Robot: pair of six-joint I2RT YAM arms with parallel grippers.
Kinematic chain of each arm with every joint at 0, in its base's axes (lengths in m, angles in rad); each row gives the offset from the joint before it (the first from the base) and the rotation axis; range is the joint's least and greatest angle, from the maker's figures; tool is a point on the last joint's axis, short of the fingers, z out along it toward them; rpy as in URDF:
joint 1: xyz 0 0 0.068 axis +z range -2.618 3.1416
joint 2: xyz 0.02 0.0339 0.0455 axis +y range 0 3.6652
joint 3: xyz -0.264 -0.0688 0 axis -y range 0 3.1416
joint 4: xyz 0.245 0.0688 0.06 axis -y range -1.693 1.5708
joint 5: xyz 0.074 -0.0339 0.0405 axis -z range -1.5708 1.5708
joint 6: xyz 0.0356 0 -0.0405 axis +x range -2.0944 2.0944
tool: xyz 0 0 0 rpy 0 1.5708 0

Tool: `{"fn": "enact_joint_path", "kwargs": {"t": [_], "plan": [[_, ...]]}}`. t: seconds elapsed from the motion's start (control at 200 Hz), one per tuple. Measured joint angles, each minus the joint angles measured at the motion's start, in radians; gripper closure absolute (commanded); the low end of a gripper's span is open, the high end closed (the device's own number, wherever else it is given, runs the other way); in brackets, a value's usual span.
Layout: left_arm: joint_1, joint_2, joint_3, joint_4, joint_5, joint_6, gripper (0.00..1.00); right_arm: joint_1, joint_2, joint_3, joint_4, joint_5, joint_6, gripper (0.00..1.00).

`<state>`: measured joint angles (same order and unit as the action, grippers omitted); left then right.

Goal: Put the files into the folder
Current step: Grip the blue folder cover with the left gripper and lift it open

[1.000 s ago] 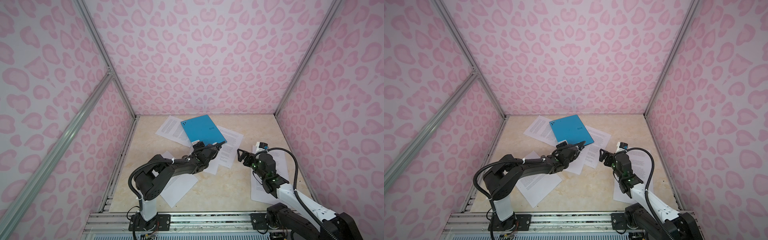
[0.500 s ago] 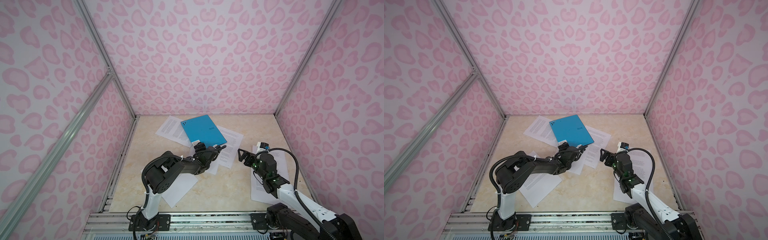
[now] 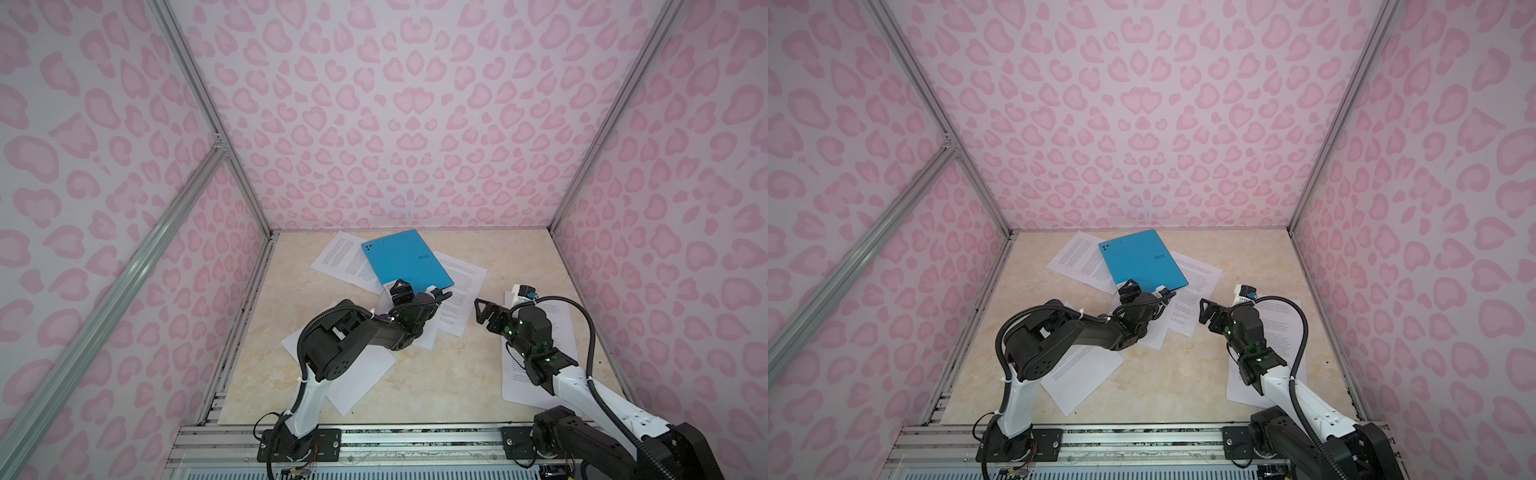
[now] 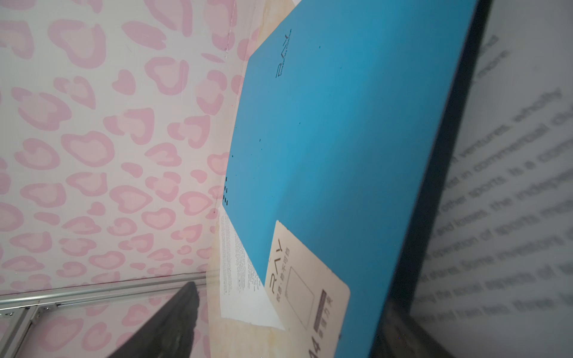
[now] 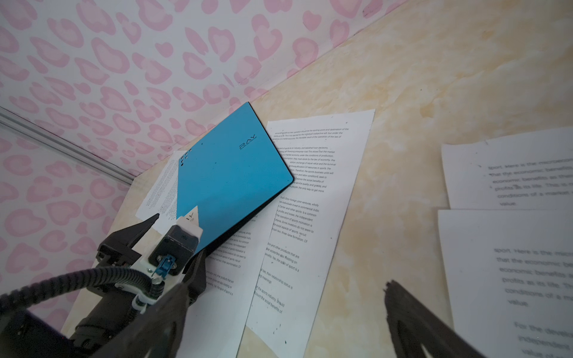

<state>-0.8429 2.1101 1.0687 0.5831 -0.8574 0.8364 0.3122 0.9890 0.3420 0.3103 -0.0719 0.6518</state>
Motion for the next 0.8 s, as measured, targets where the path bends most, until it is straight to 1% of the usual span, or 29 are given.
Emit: {"fn": "enact_joint_path", "kwargs": {"t": [0.19, 0.255, 0.35, 0.4, 0.495, 0.505, 0.53, 0.57, 0.675, 0.755, 0.8], "plan": [[0.005, 0.039, 0.018, 0.064, -0.024, 0.065, 0.24, 0.000, 0.008, 0.000, 0.003, -0.005, 0.000, 0.03], [0.008, 0.052, 0.027, 0.079, -0.031, 0.082, 0.27, 0.000, 0.010, 0.000, 0.005, -0.008, 0.000, 0.03], [0.012, 0.072, 0.039, 0.101, -0.038, 0.103, 0.35, 0.000, 0.010, 0.000, 0.006, -0.008, 0.000, 0.03], [0.014, 0.081, 0.043, 0.108, -0.042, 0.108, 0.42, 0.000, 0.010, 0.000, 0.006, -0.008, 0.001, 0.03], [0.016, 0.092, 0.047, 0.122, -0.051, 0.109, 0.61, 0.000, 0.010, 0.000, 0.006, -0.008, 0.001, 0.03], [0.016, 0.092, 0.047, 0.122, -0.052, 0.109, 0.62, 0.000, 0.010, 0.000, 0.006, -0.008, 0.001, 0.03], [0.016, 0.093, 0.047, 0.121, -0.055, 0.109, 0.70, 0.000, 0.010, 0.000, 0.006, -0.008, 0.001, 0.03], [0.016, 0.092, 0.047, 0.124, -0.063, 0.102, 0.77, 0.000, 0.010, 0.000, 0.006, -0.008, 0.000, 0.03], [0.015, 0.091, 0.047, 0.128, -0.084, 0.064, 0.88, 0.000, 0.010, 0.002, 0.005, -0.007, 0.000, 0.03], [0.012, 0.084, 0.047, 0.122, -0.104, 0.021, 0.94, 0.000, 0.010, 0.003, 0.006, -0.007, -0.001, 0.03], [0.010, 0.072, 0.046, 0.117, -0.121, -0.006, 0.96, 0.000, 0.010, 0.004, 0.005, -0.007, -0.003, 0.04]]}}
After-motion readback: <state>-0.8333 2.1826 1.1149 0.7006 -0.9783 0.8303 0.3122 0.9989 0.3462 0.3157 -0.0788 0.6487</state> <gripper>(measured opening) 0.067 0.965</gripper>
